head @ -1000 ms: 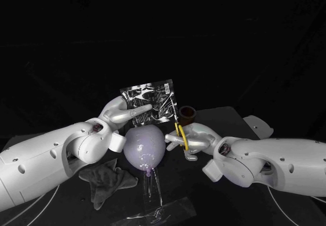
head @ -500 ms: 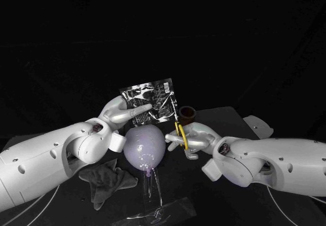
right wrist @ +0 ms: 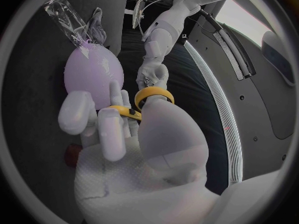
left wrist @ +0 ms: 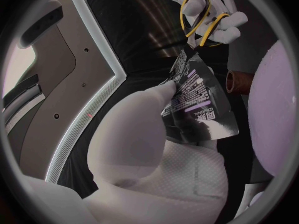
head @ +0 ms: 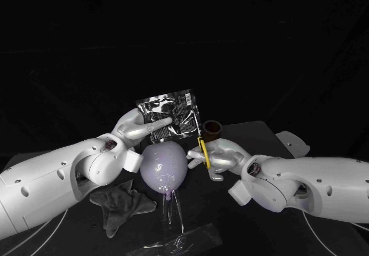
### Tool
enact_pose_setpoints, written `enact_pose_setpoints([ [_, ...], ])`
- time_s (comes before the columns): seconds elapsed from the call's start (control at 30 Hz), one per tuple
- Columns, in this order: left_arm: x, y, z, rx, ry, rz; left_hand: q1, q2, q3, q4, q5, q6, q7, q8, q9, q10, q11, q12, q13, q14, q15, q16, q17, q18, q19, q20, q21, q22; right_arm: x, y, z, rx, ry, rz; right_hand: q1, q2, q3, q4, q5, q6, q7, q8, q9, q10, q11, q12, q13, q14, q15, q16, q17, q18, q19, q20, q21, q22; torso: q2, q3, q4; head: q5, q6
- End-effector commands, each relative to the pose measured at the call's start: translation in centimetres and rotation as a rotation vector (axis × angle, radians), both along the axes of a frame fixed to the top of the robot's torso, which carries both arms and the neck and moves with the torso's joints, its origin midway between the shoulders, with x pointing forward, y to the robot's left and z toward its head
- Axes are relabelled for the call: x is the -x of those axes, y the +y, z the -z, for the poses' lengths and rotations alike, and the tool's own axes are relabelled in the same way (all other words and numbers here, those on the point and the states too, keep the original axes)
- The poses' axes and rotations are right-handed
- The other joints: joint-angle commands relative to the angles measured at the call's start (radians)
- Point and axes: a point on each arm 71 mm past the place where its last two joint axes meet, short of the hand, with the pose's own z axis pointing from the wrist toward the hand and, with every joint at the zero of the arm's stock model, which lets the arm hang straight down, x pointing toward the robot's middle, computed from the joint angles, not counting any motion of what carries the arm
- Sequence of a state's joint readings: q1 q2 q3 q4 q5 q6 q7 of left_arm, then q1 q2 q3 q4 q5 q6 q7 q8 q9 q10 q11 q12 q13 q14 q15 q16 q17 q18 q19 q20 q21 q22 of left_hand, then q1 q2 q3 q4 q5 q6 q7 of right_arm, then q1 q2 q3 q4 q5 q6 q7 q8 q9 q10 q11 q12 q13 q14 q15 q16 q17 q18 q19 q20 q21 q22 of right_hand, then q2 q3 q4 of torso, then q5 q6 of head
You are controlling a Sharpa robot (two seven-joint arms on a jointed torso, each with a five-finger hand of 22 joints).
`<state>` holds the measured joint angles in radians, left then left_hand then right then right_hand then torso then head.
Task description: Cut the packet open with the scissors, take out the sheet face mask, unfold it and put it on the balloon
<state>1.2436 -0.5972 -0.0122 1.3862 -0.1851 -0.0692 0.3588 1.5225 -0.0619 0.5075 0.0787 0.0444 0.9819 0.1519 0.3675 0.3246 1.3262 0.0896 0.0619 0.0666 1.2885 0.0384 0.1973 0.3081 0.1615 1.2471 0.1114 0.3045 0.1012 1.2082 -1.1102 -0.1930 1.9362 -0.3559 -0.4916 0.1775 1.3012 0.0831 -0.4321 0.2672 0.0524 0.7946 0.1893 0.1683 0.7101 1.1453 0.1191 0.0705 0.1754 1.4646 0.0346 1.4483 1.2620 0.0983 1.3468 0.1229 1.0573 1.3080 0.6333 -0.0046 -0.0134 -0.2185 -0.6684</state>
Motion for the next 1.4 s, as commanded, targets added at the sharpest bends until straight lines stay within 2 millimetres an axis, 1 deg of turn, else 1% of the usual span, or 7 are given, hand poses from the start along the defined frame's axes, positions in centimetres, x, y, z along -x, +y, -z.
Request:
enact_pose_setpoints([
  [0.03,0.2,-0.3,-0.1,0.008,-0.008,0.026,0.001,0.008,0.003,-0.003,0.003,-0.002,0.006,0.003,0.1,0.01,-0.004,0.003,0.002,-0.001,-0.007,-0.001,0.001,0.018,0.005,-0.001,0.004,-0.002,0.0,0.2,-0.5,-0.015,-0.039,-0.021,-0.012,-0.011,-0.014,0.002,-0.001,-0.044,0.027,-0.024,-0.007,-0.06,0.021,0.0,-0.019,0.023,0.019,-0.013,-0.028,0.005,-0.031,0.013,-0.053,0.087,0.0,0.0001,0.0004,-0.001,0.002],
  [0.23,0.3,-0.3,-0.1,0.004,-0.016,0.033,0.001,0.008,0.003,-0.004,0.003,-0.002,0.006,0.004,0.102,0.01,-0.004,0.003,0.002,-0.002,-0.008,-0.001,0.002,0.018,0.005,-0.001,0.004,-0.002,-0.1,0.2,-0.8,-0.019,-0.043,-0.031,-0.023,-0.032,-0.004,0.013,-0.004,-0.073,0.044,-0.044,-0.014,-0.109,0.038,-0.005,-0.048,-0.001,0.035,-0.033,-0.076,0.02,-0.073,0.033,-0.128,0.06,0.0,0.0001,0.0001,-0.002,0.003],
  [0.77,0.2,-0.1,-0.1,-0.014,-0.037,0.034,0.001,0.008,0.003,-0.004,0.003,-0.003,0.006,0.004,0.103,0.01,-0.004,0.003,0.002,-0.002,-0.008,-0.001,0.002,0.018,0.005,-0.001,0.004,-0.002,-0.6,0.1,-1.6,-0.02,-0.055,-0.032,-0.03,-0.032,0.008,0.018,-0.004,-0.067,0.044,-0.041,-0.014,-0.104,0.038,0.0,-0.057,0.0,0.036,-0.03,-0.072,0.023,-0.072,0.039,-0.124,0.059,0.0,-0.0007,0.001,-0.002,0.006],
  [0.9,0.2,-0.1,-0.1,-0.013,-0.038,0.037,0.001,0.008,0.003,-0.004,0.003,-0.003,0.006,0.004,0.103,0.01,-0.004,0.003,0.002,-0.002,-0.008,-0.001,0.002,0.018,0.005,-0.001,0.004,-0.002,-0.8,-0.2,-1.7,-0.023,-0.062,-0.004,-0.018,-0.013,0.013,0.01,-0.005,-0.028,0.028,-0.022,-0.007,-0.047,0.022,0.028,-0.054,0.014,0.026,-0.012,-0.037,0.017,-0.044,0.038,-0.069,0.074,0.0,-0.0003,0.001,-0.003,0.007],
  [1.0,0.2,-0.2,-0.1,-0.013,-0.038,0.039,0.001,0.008,0.003,-0.004,0.003,-0.003,0.006,0.004,0.103,0.01,-0.004,0.003,0.002,-0.002,-0.008,-0.001,0.002,0.018,0.005,-0.001,0.004,-0.002,-1.0,-0.3,-1.7,-0.023,-0.064,0.01,0.009,0.021,0.004,-0.004,-0.004,0.055,-0.016,0.02,0.006,0.066,-0.018,0.077,-0.032,0.038,-0.008,0.015,0.017,0.003,0.004,0.008,0.023,0.104,0.0,-0.0001,0.0003,-0.002,0.007],
  [1.23,0.2,-0.2,-0.1,-0.009,-0.036,0.039,0.001,0.008,0.003,-0.005,0.003,-0.003,0.006,0.005,0.104,0.01,-0.004,0.003,0.002,-0.001,-0.008,-0.001,0.003,0.019,0.005,-0.001,0.004,-0.002,-1.2,-0.3,-1.7,-0.021,-0.063,0.023,0.038,0.068,-0.015,-0.018,-0.004,0.145,-0.061,0.064,0.026,0.198,-0.065,0.132,0.018,0.052,-0.05,0.029,0.051,-0.012,0.042,-0.028,0.099,0.13,0.0,-0.0003,0.0004,-0.003,0.008],
  [1.4,0.2,-0.2,-0.1,-0.006,-0.033,0.036,0.001,0.008,0.003,-0.005,0.003,-0.003,0.006,0.005,0.104,0.01,-0.004,0.003,0.002,-0.001,-0.008,-0.001,0.003,0.019,0.005,-0.001,0.004,-0.002,-1.2,-0.3,-1.7,-0.018,-0.063,0.023,0.039,0.073,-0.022,-0.018,-0.004,0.151,-0.065,0.066,0.029,0.204,-0.069,0.133,0.025,0.052,-0.054,0.029,0.051,-0.013,0.044,-0.032,0.105,0.132,0.0,-0.0006,0.0,-0.004,0.008],
])
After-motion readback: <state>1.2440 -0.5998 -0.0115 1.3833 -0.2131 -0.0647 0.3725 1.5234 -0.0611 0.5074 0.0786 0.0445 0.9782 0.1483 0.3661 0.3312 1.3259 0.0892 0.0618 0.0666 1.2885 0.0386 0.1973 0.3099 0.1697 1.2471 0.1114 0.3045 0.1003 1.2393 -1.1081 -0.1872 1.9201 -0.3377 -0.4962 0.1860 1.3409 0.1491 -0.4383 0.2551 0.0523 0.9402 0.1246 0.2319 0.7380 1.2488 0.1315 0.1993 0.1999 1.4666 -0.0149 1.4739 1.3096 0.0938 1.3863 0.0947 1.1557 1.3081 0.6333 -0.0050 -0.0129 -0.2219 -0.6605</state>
